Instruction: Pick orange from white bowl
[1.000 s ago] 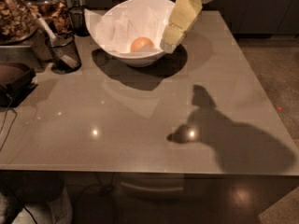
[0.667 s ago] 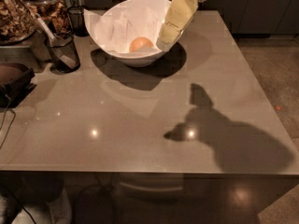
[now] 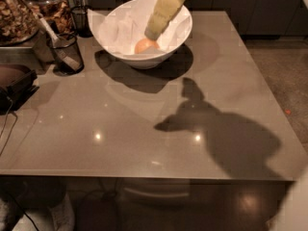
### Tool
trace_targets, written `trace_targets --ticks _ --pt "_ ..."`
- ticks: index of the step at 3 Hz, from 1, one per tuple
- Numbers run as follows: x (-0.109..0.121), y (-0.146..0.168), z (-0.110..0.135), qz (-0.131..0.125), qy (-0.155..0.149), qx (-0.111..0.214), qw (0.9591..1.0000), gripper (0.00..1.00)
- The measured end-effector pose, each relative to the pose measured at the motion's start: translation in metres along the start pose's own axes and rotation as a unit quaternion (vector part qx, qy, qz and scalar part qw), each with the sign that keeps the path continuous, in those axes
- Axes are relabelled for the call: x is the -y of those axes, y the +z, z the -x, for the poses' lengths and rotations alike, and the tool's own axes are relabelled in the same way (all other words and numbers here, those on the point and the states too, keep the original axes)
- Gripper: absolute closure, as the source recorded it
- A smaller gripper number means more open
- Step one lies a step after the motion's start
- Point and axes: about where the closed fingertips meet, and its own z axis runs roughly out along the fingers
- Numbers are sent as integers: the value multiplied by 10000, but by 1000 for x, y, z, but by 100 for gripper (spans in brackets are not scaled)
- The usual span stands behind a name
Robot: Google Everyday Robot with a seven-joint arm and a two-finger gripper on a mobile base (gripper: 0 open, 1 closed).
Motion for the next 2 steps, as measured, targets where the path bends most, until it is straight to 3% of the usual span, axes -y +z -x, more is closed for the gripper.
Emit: trace_targets --ticks 2 --pt "37 33 56 180 235 150 9995 0"
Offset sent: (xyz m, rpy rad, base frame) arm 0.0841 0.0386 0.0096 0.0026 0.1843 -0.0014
